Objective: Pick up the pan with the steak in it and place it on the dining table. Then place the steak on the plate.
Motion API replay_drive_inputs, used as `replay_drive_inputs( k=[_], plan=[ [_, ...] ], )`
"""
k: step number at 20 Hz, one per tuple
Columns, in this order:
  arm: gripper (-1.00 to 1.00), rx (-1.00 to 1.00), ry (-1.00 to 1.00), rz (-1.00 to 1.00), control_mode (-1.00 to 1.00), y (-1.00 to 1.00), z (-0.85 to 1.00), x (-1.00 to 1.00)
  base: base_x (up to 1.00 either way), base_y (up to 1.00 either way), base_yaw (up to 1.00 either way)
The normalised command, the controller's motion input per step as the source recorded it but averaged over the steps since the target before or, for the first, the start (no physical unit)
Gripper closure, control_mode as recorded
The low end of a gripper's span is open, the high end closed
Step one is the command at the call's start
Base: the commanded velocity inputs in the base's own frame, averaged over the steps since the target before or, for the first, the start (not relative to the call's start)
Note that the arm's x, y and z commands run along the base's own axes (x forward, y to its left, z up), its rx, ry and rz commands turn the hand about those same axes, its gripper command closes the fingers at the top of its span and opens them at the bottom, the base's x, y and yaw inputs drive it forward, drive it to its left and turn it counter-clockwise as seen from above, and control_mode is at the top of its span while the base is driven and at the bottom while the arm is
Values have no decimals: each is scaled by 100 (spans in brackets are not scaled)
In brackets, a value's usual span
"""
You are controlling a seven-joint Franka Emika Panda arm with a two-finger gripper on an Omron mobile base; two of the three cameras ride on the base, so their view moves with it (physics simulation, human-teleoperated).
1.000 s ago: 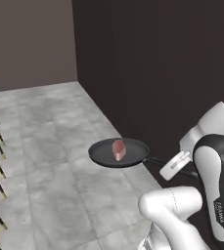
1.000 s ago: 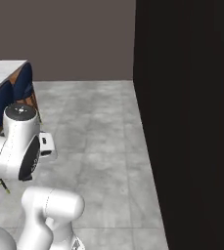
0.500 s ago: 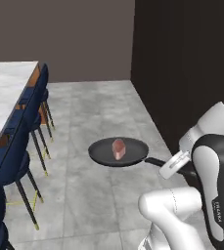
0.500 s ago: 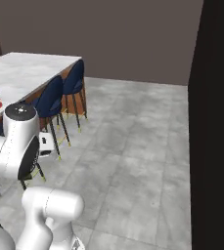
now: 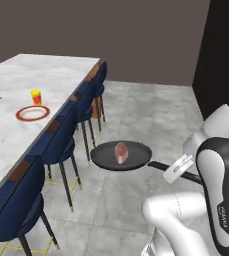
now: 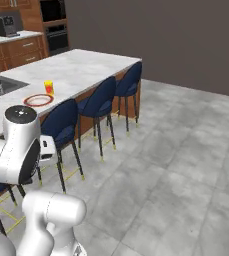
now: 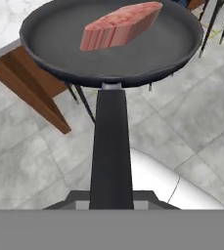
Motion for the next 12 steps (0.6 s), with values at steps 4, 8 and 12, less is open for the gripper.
replay_drive_inputs(
  k=[4,8,12],
  plan=[
    [100,0,0,0,100,0,0,0,0,0,50],
    [100,0,0,0,100,0,0,0,0,0,50],
    [100,0,0,0,100,0,0,0,0,0,50]
  ],
)
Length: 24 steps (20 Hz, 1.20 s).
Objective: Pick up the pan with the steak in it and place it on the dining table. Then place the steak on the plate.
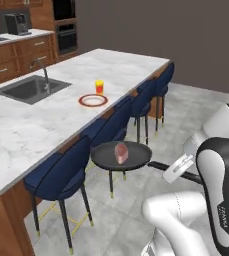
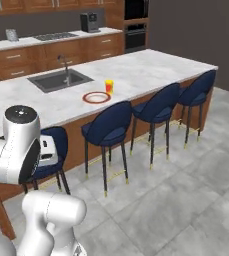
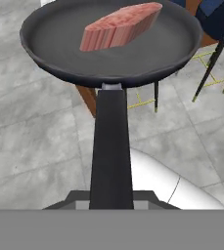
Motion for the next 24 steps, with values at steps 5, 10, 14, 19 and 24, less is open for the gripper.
replay_drive_inputs(
  k=[5,10,14,19,24],
  plan=[
    [100,0,0,0,100,0,0,0,3,0,50],
    [100,0,0,0,100,0,0,0,10,-1,49],
    [100,0,0,0,100,0,0,0,12,-2,48],
    [100,0,0,0,100,0,0,0,36,-7,39],
    [100,0,0,0,100,0,0,0,52,-33,10]
  ],
)
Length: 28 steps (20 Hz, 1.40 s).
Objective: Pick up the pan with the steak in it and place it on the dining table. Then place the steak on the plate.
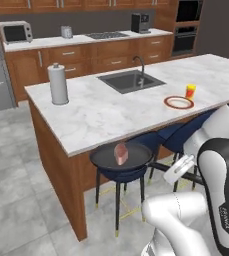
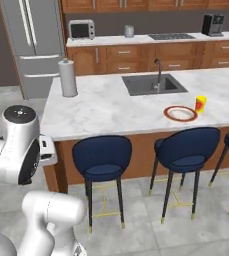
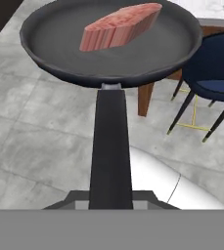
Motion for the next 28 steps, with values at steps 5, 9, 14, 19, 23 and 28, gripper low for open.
replay_drive_inputs(
  k=[5,9,14,19,23,28],
  plan=[
    [100,0,0,0,100,0,0,0,56,-82,5],
    [100,0,0,0,100,0,0,0,54,-92,2],
    [100,0,0,0,100,0,0,0,67,-84,3],
    [100,0,0,0,100,0,0,0,98,-55,6],
    [100,0,0,0,100,0,0,0,79,-31,4],
    [100,0,0,0,100,0,0,0,61,4,-1]
  ],
)
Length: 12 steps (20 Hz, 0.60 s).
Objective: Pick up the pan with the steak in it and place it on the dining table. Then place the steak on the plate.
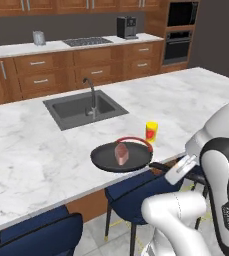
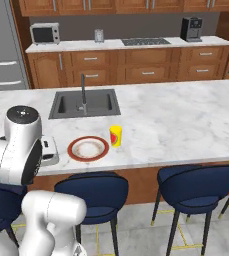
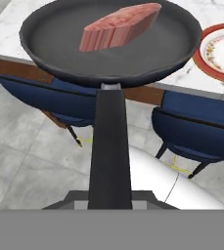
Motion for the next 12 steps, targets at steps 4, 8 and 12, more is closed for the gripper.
replay_drive_inputs(
  k=[4,8,12],
  plan=[
    [100,0,0,0,100,0,0,0,64,28,-5],
    [100,0,-4,-1,-100,26,-13,46,16,11,-1],
    [100,0,0,0,-100,36,-42,57,0,0,0]
  ],
)
